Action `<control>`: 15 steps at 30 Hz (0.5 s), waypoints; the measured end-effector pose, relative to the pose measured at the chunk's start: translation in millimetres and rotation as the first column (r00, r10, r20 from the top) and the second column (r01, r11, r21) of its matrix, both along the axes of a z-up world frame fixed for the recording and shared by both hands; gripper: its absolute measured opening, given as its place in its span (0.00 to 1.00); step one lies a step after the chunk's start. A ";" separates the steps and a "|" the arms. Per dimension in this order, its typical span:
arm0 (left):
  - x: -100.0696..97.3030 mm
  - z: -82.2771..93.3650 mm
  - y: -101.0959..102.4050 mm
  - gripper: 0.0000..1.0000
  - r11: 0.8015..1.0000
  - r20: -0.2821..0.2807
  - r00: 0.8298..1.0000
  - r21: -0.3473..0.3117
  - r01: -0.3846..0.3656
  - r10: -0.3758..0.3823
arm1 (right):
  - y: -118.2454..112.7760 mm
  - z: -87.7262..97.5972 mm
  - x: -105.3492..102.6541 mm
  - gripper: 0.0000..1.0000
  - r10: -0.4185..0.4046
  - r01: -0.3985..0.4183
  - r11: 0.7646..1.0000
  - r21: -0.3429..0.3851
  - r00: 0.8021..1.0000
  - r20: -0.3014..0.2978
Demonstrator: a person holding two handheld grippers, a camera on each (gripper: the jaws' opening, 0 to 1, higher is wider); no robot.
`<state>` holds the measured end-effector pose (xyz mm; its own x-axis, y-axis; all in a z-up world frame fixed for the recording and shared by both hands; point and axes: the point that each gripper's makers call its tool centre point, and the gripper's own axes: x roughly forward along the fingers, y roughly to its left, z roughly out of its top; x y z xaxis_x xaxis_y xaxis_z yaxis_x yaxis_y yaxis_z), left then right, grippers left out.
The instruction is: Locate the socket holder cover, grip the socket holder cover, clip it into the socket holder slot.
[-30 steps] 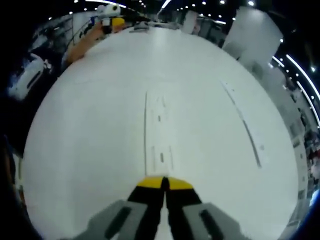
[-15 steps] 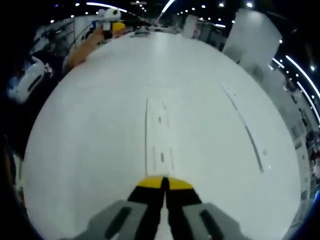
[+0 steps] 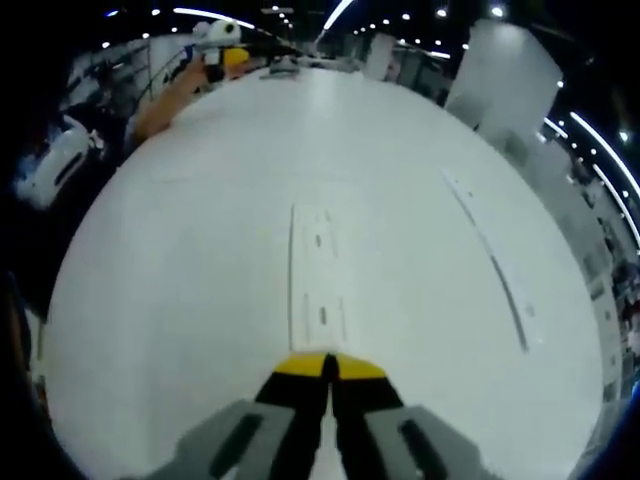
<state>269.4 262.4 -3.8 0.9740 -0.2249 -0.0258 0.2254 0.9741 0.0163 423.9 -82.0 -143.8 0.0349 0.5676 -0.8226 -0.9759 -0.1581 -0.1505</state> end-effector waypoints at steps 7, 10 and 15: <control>-0.7 -0.1 0.1 0.80 1.000 0.001 1.000 0.000 0.000 0.000 | 5.6 -2.1 -4.0 0.04 0.005 -0.005 1.000 0.010 1.000 -0.002; -1.0 0.6 0.3 0.80 1.000 0.004 1.000 0.000 0.000 0.000 | 5.6 -0.3 2.9 0.04 0.006 -0.006 1.000 0.014 1.000 -0.004; -1.0 1.1 1.3 0.80 1.000 0.004 1.000 0.001 0.000 0.000 | 7.9 0.6 6.2 0.04 0.007 -0.007 1.000 0.019 1.000 -0.005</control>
